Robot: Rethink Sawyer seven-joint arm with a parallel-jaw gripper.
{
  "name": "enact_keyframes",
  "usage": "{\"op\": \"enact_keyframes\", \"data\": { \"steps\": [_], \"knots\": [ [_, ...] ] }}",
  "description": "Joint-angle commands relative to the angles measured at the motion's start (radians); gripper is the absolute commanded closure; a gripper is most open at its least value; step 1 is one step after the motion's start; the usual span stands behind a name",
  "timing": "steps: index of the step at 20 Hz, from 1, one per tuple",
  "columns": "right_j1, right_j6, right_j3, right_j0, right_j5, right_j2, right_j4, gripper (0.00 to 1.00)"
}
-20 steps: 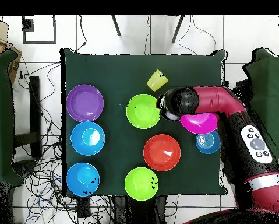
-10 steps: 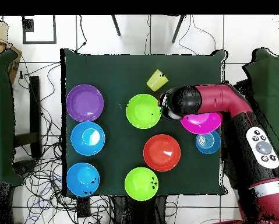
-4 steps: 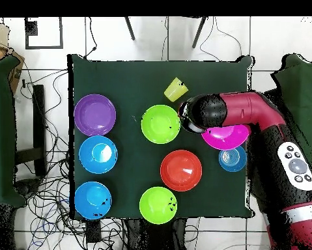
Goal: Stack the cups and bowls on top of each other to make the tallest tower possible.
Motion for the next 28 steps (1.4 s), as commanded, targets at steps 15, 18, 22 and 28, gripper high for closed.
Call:
{"op": "enact_keyframes", "data": {
  "steps": [15,18,22,28],
  "knots": [
    [0.039,-0.299,0.001,0.015,0.078,-0.038,-0.072,0.0],
    [0.042,-0.303,-0.003,0.014,0.076,-0.045,-0.085,0.0],
    [0.05,-0.332,-0.022,0.013,0.084,-0.051,-0.11,0.0],
    [0.085,-0.325,-0.036,0.018,0.047,-0.067,-0.164,0.0]
  ]
}}
